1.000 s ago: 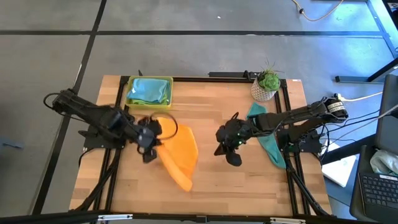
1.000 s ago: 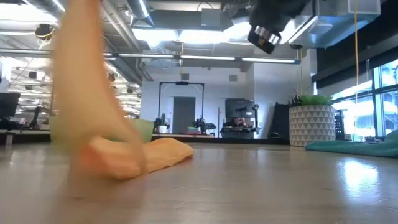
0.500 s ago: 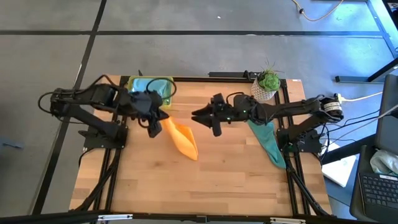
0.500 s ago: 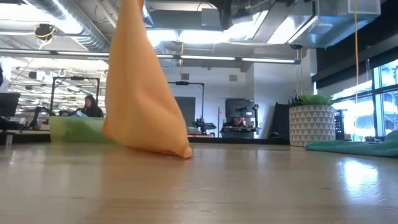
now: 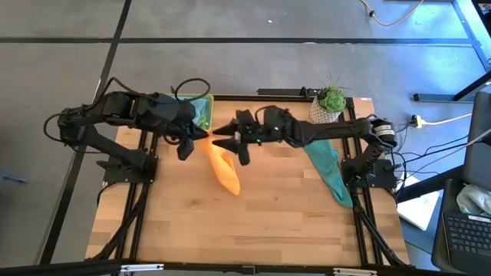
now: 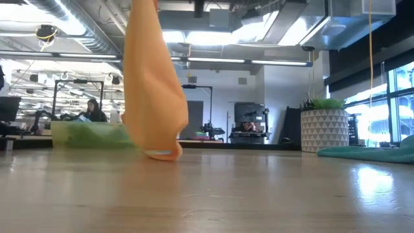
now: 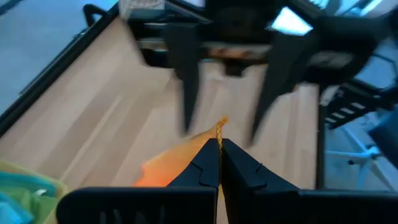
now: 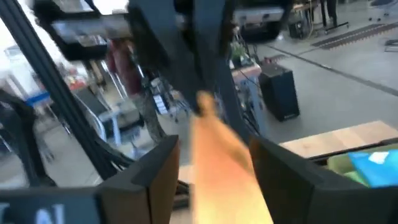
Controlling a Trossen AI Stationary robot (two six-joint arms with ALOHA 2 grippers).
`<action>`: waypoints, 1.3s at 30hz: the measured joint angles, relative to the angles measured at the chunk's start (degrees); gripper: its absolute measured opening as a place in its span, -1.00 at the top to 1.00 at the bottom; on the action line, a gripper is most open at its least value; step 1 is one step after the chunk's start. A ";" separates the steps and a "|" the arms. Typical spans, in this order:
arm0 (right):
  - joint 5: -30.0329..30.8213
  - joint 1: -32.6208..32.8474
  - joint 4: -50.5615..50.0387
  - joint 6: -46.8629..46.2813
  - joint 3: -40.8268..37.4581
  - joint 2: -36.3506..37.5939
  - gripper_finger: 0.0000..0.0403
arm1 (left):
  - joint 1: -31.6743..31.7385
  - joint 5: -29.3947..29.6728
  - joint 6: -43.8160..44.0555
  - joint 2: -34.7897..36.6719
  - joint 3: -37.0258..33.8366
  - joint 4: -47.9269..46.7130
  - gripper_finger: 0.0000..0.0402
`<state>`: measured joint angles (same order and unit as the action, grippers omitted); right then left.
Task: Fold microfiber towels
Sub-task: Fold the orange towel
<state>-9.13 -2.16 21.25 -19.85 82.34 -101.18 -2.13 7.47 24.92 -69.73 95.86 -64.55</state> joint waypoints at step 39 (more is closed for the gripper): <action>-14.92 -3.73 -35.09 15.97 16.60 -9.62 0.49 | -0.13 5.53 -3.05 0.04 19.40 -2.37 1.00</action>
<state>-24.04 -5.89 -13.85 -3.88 98.94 -110.80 -2.26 12.99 21.87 -69.69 115.26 -66.92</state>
